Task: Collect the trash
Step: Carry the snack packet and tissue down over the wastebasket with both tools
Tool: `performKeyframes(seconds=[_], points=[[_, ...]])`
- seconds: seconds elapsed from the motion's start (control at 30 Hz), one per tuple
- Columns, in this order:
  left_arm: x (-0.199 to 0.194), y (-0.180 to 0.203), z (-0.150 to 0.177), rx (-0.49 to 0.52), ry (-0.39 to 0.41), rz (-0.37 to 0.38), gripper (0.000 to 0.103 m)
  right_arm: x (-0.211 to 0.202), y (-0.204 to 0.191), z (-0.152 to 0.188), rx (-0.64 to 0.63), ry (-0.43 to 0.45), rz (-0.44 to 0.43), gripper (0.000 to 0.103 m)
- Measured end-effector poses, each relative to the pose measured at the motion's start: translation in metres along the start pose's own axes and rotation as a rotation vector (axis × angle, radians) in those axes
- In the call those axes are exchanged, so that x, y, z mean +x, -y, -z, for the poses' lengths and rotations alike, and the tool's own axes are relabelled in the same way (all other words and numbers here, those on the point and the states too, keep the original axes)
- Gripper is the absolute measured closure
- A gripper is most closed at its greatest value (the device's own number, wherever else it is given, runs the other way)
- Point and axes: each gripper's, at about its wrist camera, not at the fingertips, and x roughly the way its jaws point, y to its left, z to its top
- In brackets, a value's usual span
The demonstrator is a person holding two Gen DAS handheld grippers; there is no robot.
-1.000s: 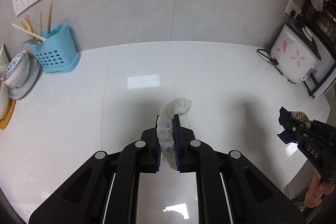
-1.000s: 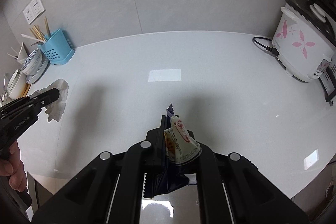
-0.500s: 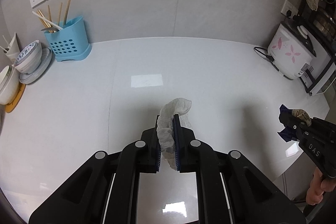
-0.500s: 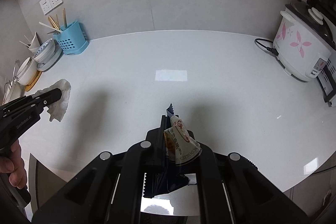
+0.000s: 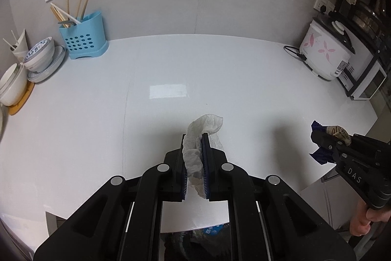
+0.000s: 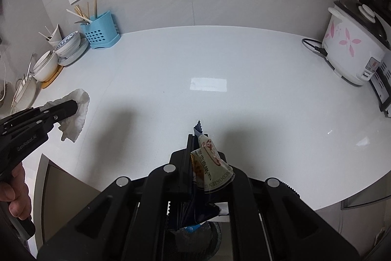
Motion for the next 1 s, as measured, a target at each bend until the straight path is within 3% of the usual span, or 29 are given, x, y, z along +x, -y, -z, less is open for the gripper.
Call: performKeyframes(seconds=[1.0], points=[[-0.037, 0.002, 0.108, 0.008, -0.069, 0.042, 0.094, -0.031, -0.041, 0.089, -0.069, -0.038, -0.110, 0.098]])
